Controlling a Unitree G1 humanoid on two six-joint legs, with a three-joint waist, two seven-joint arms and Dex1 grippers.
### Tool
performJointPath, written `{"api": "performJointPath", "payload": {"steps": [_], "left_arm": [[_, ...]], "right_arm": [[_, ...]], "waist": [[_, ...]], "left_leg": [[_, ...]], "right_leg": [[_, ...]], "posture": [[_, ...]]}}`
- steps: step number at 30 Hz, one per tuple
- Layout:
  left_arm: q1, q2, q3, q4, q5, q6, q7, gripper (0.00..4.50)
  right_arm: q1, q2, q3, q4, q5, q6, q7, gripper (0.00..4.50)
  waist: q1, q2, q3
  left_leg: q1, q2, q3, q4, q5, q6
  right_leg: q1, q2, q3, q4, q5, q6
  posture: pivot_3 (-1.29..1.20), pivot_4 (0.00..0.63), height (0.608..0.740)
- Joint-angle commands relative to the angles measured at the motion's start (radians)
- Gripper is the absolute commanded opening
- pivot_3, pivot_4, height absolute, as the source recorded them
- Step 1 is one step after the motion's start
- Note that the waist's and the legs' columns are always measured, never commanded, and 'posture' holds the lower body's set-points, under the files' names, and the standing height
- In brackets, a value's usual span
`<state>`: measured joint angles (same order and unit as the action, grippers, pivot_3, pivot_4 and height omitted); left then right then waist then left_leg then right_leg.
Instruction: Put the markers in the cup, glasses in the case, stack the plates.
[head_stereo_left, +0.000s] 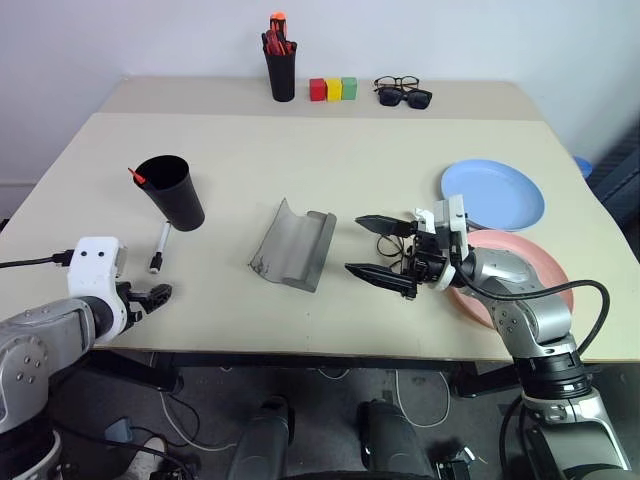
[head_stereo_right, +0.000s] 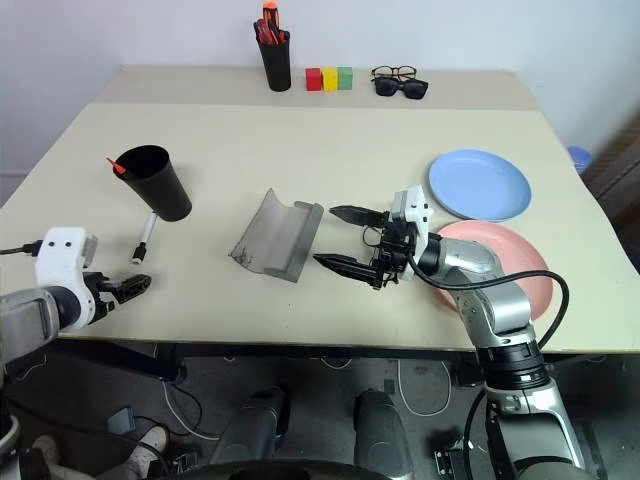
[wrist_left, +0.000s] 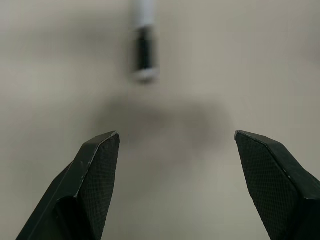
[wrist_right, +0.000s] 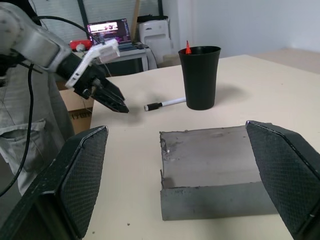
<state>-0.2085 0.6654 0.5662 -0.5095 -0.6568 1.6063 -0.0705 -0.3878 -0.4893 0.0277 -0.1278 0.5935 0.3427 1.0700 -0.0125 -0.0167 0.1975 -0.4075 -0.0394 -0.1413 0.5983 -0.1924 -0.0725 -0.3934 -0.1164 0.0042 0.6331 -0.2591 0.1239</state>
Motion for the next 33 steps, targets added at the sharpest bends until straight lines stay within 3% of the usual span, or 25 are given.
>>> {"api": "performJointPath", "payload": {"steps": [1, 6, 13, 22, 25, 30, 33], "left_arm": [[-0.055, 0.026, 0.029, 0.050, 0.052, 0.008, 0.020, 3.75], [-0.176, 0.057, -0.022, 0.186, 0.152, 0.002, 0.051, 3.75], [-0.334, 0.005, -0.116, 0.410, 0.252, -0.084, 0.053, 3.75], [-0.411, -0.043, -0.202, 0.650, 0.306, -0.198, -0.001, 3.75], [-0.412, -0.057, -0.193, 0.661, 0.325, -0.189, 0.011, 2.89], [-0.389, -0.084, -0.163, 0.604, 0.317, -0.148, -0.006, 0.53], [-0.361, -0.080, -0.172, 0.526, 0.307, -0.129, -0.030, 0.53]], "right_arm": [[-0.006, 0.000, -0.019, 0.000, -0.002, -0.025, 0.008, 4.50], [-0.003, 0.002, -0.022, -0.009, -0.007, -0.027, -0.009, 4.50], [0.016, 0.004, -0.029, -0.024, -0.005, -0.033, -0.022, 4.50], [0.046, -0.018, -0.047, -0.051, -0.003, -0.041, -0.029, 4.50], [0.060, -0.022, -0.054, -0.048, -0.005, -0.049, -0.022, 4.50], [0.061, -0.017, -0.052, -0.029, -0.014, -0.063, -0.013, 4.50], [0.044, -0.010, -0.043, -0.022, -0.022, -0.062, -0.015, 4.50]], "waist": [[-0.002, 0.000, 0.000], [-0.003, 0.000, 0.000], [-0.002, 0.000, 0.000], [-0.005, 0.000, 0.000], [-0.002, 0.000, 0.000], [-0.004, 0.000, -0.001], [-0.007, 0.000, -0.001]], "left_leg": [[0.000, 0.000, 0.000, 0.000, 0.000, 0.000], [-0.001, 0.000, 0.001, -0.002, 0.000, -0.001], [-0.001, 0.000, 0.001, -0.002, 0.000, -0.001], [-0.001, 0.000, 0.002, -0.003, 0.001, -0.001], [-0.001, 0.000, 0.002, -0.002, 0.001, -0.002], [0.000, 0.000, 0.002, -0.002, 0.001, -0.002], [0.000, 0.000, 0.002, -0.002, 0.001, -0.002]], "right_leg": [[0.000, 0.000, 0.000, 0.000, 0.000, 0.000], [-0.002, 0.000, 0.000, -0.001, 0.002, 0.004], [-0.002, 0.000, 0.000, -0.002, 0.002, 0.005], [-0.002, 0.000, 0.000, -0.001, 0.002, 0.005], [-0.002, 0.000, 0.000, -0.001, 0.002, 0.006], [-0.001, 0.000, 0.000, -0.001, 0.002, 0.006], [-0.001, 0.000, 0.000, -0.001, 0.002, 0.006]], "posture": [[0.00, 0.150, 0.740], [0.00, 0.150, 0.740], [0.00, 0.150, 0.740], [0.00, 0.150, 0.740], [0.00, 0.150, 0.740], [0.00, 0.150, 0.740], [0.00, 0.150, 0.740]]}}
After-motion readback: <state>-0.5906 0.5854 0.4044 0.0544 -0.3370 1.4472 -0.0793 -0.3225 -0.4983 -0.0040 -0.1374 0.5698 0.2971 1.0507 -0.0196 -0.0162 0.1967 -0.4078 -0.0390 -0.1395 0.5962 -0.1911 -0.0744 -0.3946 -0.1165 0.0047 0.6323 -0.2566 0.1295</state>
